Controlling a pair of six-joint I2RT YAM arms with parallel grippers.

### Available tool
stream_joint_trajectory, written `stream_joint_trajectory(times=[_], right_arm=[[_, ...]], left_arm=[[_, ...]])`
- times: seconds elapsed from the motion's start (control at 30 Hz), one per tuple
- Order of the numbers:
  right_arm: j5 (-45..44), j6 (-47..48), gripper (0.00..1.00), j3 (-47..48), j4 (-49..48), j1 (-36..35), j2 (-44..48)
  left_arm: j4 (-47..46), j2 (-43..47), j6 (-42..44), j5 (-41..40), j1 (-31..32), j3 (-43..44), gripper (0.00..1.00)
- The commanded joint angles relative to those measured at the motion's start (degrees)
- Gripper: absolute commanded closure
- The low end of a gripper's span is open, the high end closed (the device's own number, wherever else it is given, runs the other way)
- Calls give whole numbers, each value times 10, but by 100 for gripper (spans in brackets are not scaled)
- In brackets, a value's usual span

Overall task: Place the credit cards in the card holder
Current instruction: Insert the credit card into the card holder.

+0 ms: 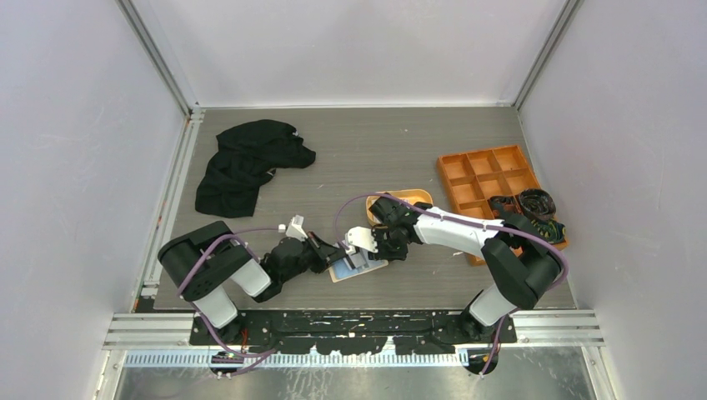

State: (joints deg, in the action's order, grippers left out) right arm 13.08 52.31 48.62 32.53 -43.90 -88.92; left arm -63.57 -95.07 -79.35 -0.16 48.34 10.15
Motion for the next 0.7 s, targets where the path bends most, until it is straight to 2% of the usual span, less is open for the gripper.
stream_joint_trajectory(times=[0.0,0.67], right_arm=[[0,-3,70,7,2,-6,-12],[-4,-5,70,14,11,-14,-20]], left_arm=[[1,-7,-29,-1,6,-3,100],[46,-33,-34,31,11,26,100]])
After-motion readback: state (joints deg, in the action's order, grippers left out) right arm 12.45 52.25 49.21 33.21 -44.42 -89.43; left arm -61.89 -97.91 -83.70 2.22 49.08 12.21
